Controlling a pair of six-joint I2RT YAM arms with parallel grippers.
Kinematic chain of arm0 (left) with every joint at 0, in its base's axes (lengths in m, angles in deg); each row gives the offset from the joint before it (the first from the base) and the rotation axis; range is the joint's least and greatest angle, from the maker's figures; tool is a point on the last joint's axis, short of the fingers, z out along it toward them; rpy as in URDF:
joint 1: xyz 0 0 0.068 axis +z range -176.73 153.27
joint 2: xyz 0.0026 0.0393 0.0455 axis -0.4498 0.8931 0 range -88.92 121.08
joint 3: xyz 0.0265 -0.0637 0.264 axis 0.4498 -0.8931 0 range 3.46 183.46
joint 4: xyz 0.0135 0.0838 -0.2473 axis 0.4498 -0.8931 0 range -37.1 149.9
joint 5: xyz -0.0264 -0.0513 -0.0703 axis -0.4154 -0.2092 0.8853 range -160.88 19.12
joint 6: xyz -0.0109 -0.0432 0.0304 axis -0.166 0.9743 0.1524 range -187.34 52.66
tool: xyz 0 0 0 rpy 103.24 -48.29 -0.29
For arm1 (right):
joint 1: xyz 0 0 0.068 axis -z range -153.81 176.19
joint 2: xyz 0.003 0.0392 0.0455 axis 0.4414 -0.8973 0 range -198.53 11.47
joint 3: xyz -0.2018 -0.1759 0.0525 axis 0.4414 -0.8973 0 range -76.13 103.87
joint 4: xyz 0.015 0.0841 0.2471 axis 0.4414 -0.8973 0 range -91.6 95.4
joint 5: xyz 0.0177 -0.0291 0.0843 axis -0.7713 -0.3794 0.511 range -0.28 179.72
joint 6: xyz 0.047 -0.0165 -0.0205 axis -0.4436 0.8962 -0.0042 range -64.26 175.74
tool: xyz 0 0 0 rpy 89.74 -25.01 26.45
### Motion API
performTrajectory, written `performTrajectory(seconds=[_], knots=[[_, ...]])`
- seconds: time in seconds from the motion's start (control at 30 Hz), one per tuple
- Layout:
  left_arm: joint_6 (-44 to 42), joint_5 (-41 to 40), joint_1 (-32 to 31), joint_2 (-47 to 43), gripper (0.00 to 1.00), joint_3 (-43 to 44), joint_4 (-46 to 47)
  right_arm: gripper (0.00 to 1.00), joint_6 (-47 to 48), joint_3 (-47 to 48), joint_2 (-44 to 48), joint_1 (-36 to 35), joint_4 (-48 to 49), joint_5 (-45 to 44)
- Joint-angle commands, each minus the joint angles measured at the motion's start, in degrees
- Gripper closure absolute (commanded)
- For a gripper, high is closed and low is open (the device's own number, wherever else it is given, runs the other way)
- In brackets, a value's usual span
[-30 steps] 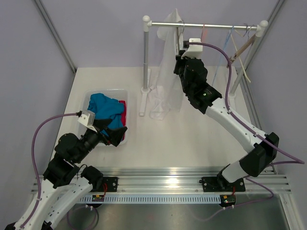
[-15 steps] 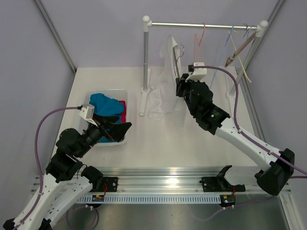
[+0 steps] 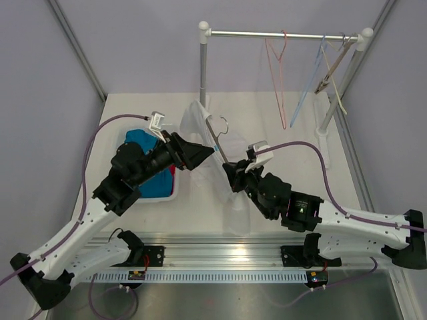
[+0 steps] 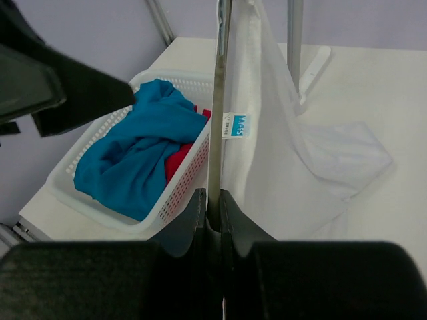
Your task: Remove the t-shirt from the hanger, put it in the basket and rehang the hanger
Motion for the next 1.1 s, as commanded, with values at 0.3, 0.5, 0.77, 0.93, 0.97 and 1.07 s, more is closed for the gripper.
performTrajectory(seconds=[0.3, 0.5, 0.77, 0.93, 0.97, 1.07], knots=[[0.4, -4.78, -4.93, 9.25, 0.27, 5.01, 5.41, 1.0, 6.06, 2.03, -3.37, -10.56, 9.47, -17.31], [-0.39, -10.24, -6.08, 4.51, 0.29, 2.29, 5.32, 1.0, 9.48, 3.26, -3.28, -10.64, 11.31, -20.13], [-0.66, -6.74, -6.25, 9.59, 0.27, 5.7, 4.44, 1.0, 9.66, 4.06, -5.82, -11.78, 14.47, -16.79], [-0.92, -7.78, -6.52, 10.48, 0.3, 5.89, 6.28, 1.0, 11.59, 4.06, -7.84, -13.72, 19.49, -18.02], [-0.84, -8.3, -6.52, 10.13, 0.43, 5.54, 6.81, 1.0, 11.77, 3.88, -8.37, -14.07, 20.1, -18.11], [-0.75, -9.45, -6.52, 8.2, 0.75, 4.39, 7.95, 1.0, 10.72, 3.62, -9.25, -14.6, 19.84, -18.63]])
